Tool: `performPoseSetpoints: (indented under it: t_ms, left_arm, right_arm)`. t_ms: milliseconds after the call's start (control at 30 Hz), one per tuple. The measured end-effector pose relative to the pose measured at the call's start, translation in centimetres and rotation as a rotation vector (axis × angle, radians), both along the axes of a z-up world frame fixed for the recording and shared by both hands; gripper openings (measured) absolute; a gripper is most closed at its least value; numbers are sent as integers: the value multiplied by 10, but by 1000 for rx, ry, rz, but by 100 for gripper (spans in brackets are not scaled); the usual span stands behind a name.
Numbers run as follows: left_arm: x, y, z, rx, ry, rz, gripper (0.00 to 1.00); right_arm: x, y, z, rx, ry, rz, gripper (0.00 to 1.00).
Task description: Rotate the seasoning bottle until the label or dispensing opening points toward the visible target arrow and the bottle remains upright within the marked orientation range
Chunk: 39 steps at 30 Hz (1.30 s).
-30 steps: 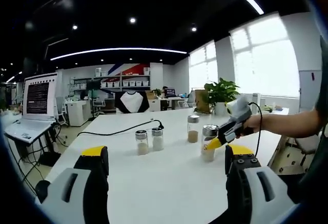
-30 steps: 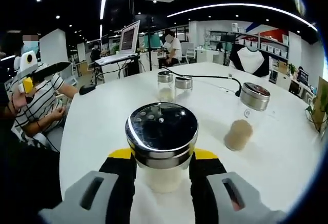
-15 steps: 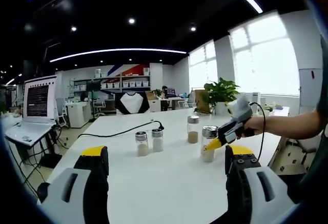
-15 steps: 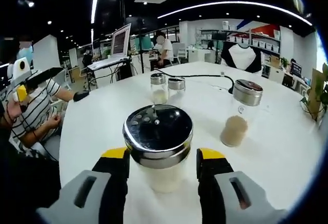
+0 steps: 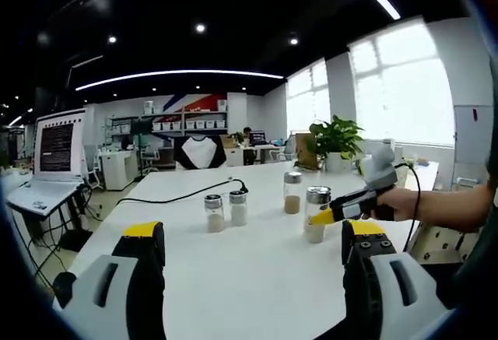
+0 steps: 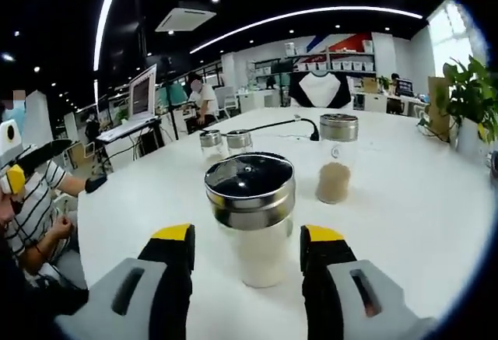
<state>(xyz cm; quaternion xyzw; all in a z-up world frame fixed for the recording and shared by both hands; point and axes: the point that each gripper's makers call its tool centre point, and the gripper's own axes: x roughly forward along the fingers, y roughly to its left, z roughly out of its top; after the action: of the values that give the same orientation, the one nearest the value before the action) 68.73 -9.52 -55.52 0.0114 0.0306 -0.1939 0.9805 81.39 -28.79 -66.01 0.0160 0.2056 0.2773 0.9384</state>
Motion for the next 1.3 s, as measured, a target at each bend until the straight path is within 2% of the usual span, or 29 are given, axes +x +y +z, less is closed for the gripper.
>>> performPoseSetpoints:
  t_ms: [33, 133, 200, 267, 367, 400, 467, 567, 600, 667, 700, 867, 900, 933, 1067, 1300]
  left_arm:
    - [0, -1, -1, -3, 2, -1, 100]
    - [0, -7, -3, -5, 12, -22, 100]
    - [-1, -10, -4, -3, 13, -29, 100]
    - [-1, -12, -5, -4, 13, -35, 100]
    - [-2, -17, -7, -9, 23, -53, 100]
    - [-2, -18, -7, -9, 26, -54, 100]
    - [-3, -21, -7, -5, 29, -62, 100]
    - [-4, -21, -7, 31, 28, -71, 100]
    - [-2, -14, -6, 56, 19, -46, 100]
    - [-2, -10, -2, 34, 14, -38, 100]
    - [-1, -8, -1, 15, 13, -37, 100]
    - [0, 0, -1, 32, 13, -16, 100]
    - [0, 1, 0, 28, 12, -13, 100]
    - [0, 1, 0, 26, 11, -11, 100]
    - [0, -2, -1, 29, 11, -15, 100]
    - [1, -3, -1, 25, 15, -16, 100]
  right_arm:
    - [0, 0, -3, 21, 14, -46, 54]
    - [6, -7, -3, 38, -15, -163, 54]
    - [6, -10, -7, 49, 7, -227, 54]
    - [9, -13, -6, 61, -11, -282, 54]
    - [8, -7, -5, 60, -3, -284, 56]
    - [9, -5, -2, 67, -18, -291, 56]
    - [12, -7, 4, 31, -58, -325, 56]
    - [17, -6, 5, 38, -42, -363, 56]
    - [18, -5, 5, 37, -35, -364, 55]
    - [23, -7, 3, 30, -31, -377, 54]
    - [23, -7, 1, 35, -10, -384, 54]
    - [25, -7, -4, 7, 1, -388, 52]
    - [25, -7, -4, 12, 3, -388, 48]
    - [25, -6, -4, 16, 0, -378, 44]
    - [25, -8, -6, -26, -8, -357, 42]
    - [24, -8, -6, -43, -12, -347, 41]
